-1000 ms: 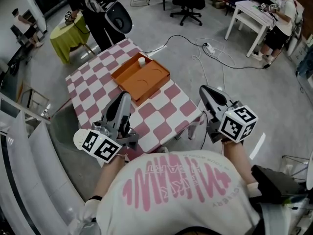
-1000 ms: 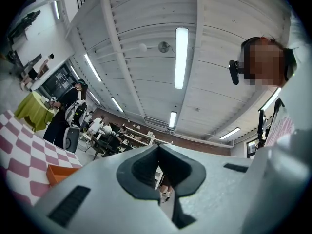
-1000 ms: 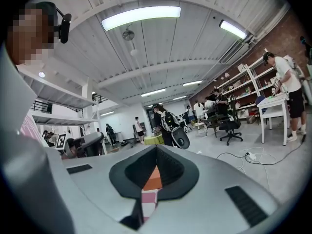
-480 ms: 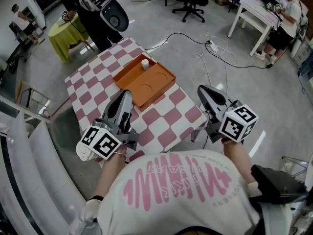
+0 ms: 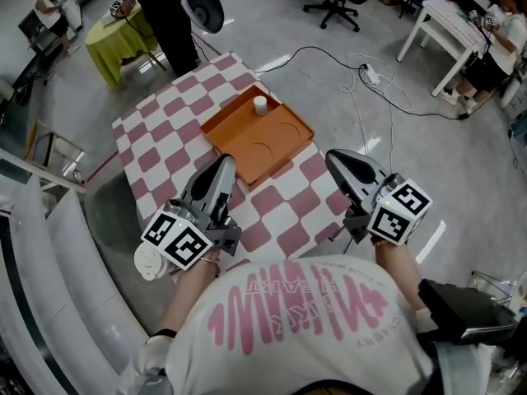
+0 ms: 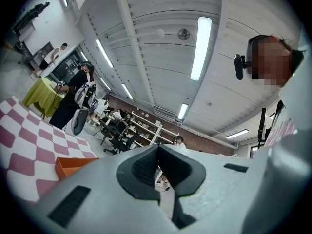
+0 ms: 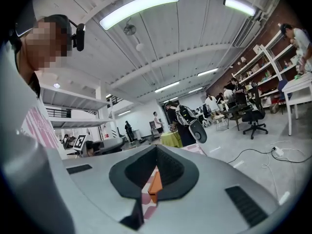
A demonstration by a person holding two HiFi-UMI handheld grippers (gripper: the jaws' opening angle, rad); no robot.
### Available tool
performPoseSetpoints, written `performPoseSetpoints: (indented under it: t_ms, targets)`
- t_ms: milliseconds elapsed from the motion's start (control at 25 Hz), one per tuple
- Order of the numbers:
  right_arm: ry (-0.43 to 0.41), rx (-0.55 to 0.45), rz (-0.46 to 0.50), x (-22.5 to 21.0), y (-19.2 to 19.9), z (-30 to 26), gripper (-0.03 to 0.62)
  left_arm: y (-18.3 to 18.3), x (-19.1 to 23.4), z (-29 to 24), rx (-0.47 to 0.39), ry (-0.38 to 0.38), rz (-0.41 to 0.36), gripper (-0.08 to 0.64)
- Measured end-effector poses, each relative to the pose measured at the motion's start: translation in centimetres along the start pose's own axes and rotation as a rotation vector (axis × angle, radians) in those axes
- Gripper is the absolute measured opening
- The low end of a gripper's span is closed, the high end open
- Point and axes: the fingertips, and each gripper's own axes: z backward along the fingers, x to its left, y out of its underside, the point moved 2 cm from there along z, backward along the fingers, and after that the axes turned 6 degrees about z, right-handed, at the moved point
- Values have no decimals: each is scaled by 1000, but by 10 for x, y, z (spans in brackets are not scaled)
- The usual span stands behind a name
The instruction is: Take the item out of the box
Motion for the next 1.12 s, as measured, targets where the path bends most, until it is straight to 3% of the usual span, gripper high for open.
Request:
performPoseSetpoints:
  t_ms: [280,640,960,1120]
  targets:
    - [-10,35,-30,-19,13,-49,6,1,39,-4,15,-35,35,8]
    - [-95,81,-44,-27,28,-102,6,2,74,5,-2,-117,27,8]
    - [-177,121,-77,-39,45,-137,5,4,83,8,-26,-177,16,8]
    - [-242,114,-143,-50,43,-155,6,8,84,10,-36,-259,-8,8]
